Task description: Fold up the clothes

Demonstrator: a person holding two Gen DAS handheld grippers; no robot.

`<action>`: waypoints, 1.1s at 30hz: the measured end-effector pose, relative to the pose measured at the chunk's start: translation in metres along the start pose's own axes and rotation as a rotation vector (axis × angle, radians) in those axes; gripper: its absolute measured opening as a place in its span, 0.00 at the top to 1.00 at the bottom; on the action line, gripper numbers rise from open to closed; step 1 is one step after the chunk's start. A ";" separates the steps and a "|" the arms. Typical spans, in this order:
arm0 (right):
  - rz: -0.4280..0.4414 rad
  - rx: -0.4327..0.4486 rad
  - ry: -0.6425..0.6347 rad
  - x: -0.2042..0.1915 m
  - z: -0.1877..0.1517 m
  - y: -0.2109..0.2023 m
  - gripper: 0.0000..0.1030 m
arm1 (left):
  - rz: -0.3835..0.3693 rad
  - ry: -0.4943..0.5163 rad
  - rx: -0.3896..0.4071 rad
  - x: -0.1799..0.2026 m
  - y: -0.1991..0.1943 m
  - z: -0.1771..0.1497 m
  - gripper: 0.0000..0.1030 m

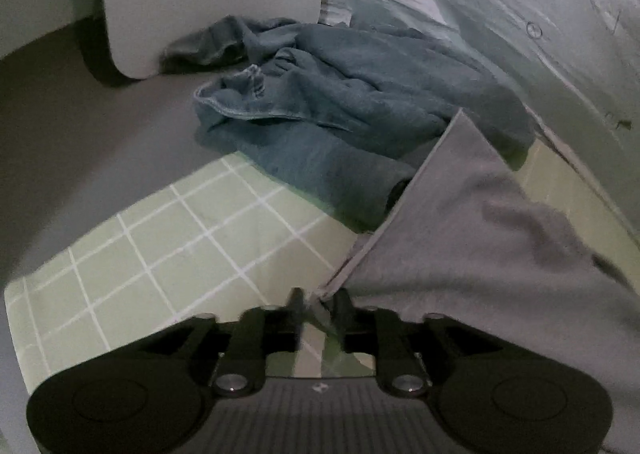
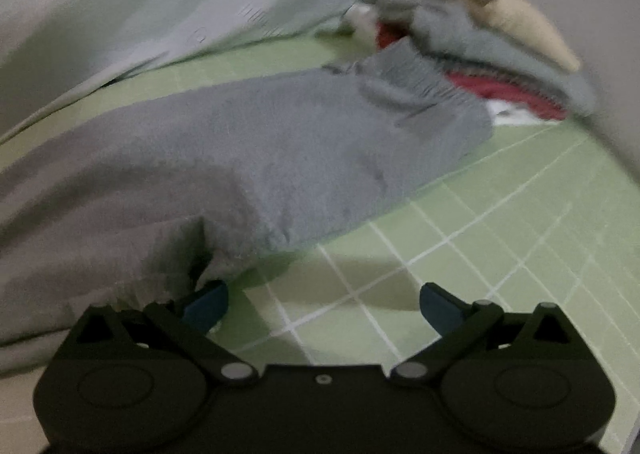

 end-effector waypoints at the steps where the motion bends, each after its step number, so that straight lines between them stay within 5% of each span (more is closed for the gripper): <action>1: 0.017 -0.008 0.002 0.003 0.002 0.001 0.00 | -0.018 -0.029 0.011 0.000 -0.002 0.001 0.51; 2: 0.034 -0.011 0.043 0.009 0.005 0.003 0.00 | -0.037 -0.058 0.022 0.000 -0.004 0.001 0.41; 5: 0.075 -0.029 0.202 0.030 0.015 0.011 0.00 | -0.079 -0.136 0.041 0.003 -0.007 0.000 0.30; 9: 0.078 -0.076 0.478 0.070 0.031 0.035 0.00 | -0.043 -0.131 0.022 0.007 0.000 -0.005 0.20; 16: 0.012 -0.077 0.486 0.089 0.068 0.082 0.04 | 0.076 -0.037 0.044 0.019 0.019 -0.005 0.13; 18: 0.010 -0.064 0.406 0.078 0.079 0.090 0.14 | 0.138 0.010 0.061 0.025 0.027 -0.004 0.22; 21: -0.031 -0.046 0.290 0.063 0.083 0.091 0.40 | 0.174 0.064 0.092 0.034 0.030 -0.002 0.52; 23: -0.058 -0.034 0.246 0.058 0.082 0.088 0.55 | 0.154 0.059 0.089 0.035 0.030 0.000 0.86; 25: -0.037 -0.026 0.223 0.058 0.078 0.084 0.88 | 0.126 0.058 0.079 0.035 0.029 0.001 0.89; 26: -0.012 -0.030 0.231 0.061 0.077 0.082 0.93 | 0.121 0.061 0.075 0.036 0.029 0.001 0.89; 33: -0.002 -0.018 0.263 0.106 0.058 0.055 0.96 | 0.126 0.072 0.054 0.022 0.013 -0.008 0.92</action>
Point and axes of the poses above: each gripper's, at about its wrist camera, not at the fingertips, and y roughly the way its jaws point, x to its right, z to its top, the point moved 7 cm from there along y, roughly the way its jaws point, and after that the axes turned 11 degrees about -z, right-handed, at the moved point
